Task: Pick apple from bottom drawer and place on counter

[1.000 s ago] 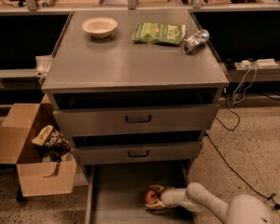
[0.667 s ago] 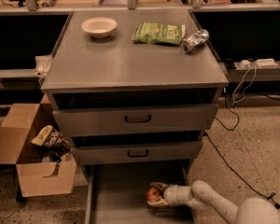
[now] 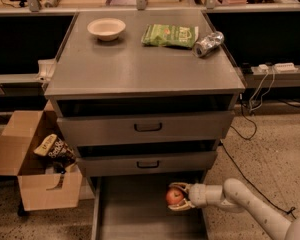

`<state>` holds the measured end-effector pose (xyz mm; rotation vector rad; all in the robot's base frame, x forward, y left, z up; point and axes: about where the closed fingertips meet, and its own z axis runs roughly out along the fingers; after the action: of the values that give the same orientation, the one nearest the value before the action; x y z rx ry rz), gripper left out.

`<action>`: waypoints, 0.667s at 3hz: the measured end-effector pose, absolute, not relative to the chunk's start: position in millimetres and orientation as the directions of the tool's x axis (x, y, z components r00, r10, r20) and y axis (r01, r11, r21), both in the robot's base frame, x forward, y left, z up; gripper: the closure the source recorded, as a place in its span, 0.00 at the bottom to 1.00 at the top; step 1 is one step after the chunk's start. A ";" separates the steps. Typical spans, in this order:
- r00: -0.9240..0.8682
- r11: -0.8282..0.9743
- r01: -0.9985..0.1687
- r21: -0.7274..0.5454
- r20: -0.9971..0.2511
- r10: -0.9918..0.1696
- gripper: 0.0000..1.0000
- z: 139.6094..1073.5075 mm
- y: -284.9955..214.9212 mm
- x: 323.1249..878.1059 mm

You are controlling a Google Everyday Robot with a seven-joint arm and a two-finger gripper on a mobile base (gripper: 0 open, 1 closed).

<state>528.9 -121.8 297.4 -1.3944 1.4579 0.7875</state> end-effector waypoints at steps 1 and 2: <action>0.089 0.145 -0.978 -0.153 -0.923 -0.375 1.00 298.6 -121.7 529.4; 0.094 0.147 -0.977 -0.155 -0.930 -0.355 1.00 327.3 -121.6 530.1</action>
Offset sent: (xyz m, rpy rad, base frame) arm 0.0035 -0.0060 0.0742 0.0483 -0.0194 -0.0033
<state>530.1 -121.6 327.3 -1.3826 1.4379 0.7974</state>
